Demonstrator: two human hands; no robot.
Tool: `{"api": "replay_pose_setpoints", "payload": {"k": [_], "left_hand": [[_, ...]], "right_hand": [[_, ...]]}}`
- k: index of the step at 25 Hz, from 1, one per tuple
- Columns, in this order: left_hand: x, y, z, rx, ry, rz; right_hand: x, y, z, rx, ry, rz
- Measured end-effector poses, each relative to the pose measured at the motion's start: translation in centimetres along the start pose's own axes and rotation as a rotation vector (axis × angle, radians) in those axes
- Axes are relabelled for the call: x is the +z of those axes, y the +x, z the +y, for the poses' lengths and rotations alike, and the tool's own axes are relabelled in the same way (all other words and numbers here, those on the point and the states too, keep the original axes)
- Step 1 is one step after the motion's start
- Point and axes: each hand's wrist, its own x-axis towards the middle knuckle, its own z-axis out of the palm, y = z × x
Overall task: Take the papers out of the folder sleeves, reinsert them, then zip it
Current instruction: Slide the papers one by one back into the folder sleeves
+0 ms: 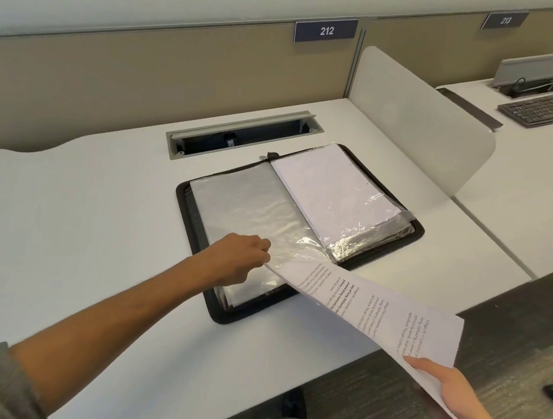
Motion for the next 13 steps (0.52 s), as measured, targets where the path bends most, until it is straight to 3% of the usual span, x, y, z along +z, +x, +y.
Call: {"api": "replay_pose_setpoints", "payload": {"k": [4, 13], "left_hand": [[0.5, -1.1, 0.1, 0.01, -0.058, 0.087], [0.0, -1.9, 0.1, -0.068, 0.005, 0.053]], "right_hand": [[1.1, -0.6, 1.8, 0.002, 0.019, 0.147], [3.7, -2.8, 2.6, 0.006, 0.108, 0.267]]}}
